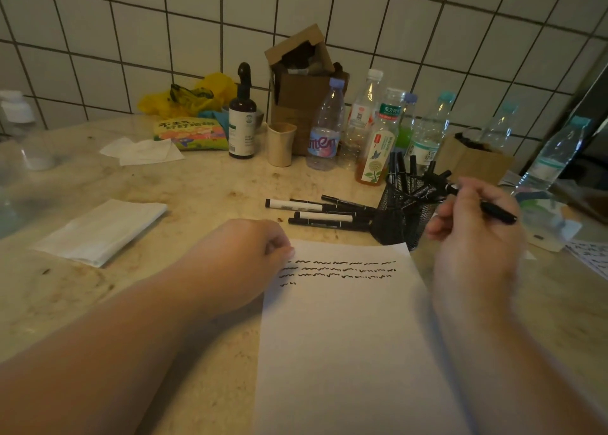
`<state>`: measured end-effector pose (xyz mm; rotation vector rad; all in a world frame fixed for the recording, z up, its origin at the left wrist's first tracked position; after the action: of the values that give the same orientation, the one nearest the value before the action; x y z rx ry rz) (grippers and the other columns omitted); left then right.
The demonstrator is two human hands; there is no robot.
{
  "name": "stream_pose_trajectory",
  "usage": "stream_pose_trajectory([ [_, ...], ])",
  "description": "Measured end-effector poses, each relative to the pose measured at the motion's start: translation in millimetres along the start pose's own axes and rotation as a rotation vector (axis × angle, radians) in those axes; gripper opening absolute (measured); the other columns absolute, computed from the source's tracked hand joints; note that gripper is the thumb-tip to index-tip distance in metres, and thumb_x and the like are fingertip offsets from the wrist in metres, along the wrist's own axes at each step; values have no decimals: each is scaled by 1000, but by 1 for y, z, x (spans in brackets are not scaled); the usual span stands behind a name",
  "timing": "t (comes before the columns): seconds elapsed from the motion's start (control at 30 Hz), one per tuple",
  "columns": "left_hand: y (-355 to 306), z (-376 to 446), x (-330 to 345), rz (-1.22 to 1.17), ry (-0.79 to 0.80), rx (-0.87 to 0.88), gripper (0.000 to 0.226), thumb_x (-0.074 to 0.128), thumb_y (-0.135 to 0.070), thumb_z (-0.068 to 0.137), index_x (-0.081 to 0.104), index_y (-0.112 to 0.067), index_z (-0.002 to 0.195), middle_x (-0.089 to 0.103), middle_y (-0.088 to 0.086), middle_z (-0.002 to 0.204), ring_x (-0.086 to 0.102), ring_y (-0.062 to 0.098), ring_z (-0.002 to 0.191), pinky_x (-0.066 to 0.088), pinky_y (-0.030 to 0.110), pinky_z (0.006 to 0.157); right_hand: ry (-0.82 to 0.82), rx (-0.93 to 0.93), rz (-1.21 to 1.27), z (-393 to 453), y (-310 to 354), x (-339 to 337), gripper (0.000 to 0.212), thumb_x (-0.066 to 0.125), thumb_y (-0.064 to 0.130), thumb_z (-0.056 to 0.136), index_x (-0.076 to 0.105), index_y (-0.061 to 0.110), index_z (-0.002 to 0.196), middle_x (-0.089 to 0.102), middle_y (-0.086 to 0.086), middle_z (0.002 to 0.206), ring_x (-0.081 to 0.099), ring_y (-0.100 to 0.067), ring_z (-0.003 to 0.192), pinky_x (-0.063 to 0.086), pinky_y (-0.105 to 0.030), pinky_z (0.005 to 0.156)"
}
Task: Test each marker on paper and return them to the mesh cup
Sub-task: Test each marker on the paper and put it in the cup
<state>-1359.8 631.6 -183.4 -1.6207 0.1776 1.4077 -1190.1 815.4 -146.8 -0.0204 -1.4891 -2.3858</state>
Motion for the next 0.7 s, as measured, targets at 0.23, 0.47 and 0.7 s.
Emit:
stream_pose_trajectory([
  [0.23, 2, 2, 0, 25, 1, -8, 14, 52, -45, 93, 65, -39, 91, 66, -17, 79, 61, 1, 71, 49, 21, 63, 85, 166, -77, 23, -7, 4, 15, 54, 28, 101, 62, 23, 113, 71, 0, 84, 69, -13, 70, 51, -23, 59],
  [0.47, -1, 0, 0, 22, -2, 3, 16, 51, -40, 94, 66, -37, 94, 65, -17, 81, 59, 2, 72, 49, 21, 62, 152, 45, -338, 37, 14, 9, 20, 45, 35, 104, 63, 33, 112, 75, 0, 87, 73, -15, 76, 58, -35, 71],
  [0.7, -2, -2, -2, 8, 0, 0, 18, 49, -40, 93, 66, -36, 94, 66, -15, 85, 60, 4, 72, 55, 27, 68, 256, -6, -632, 53, 30, 35, 23, 59, 26, 97, 68, 28, 118, 72, 2, 76, 65, -12, 63, 57, -32, 65],
])
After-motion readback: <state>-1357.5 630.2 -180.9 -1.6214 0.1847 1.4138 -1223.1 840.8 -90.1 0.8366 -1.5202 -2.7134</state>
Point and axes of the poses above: each hand's wrist, its own z-axis towards the middle knuckle, its own x-axis out of the palm, y = z × x, the point moved 4 cm from there along z, towards the middle knuckle
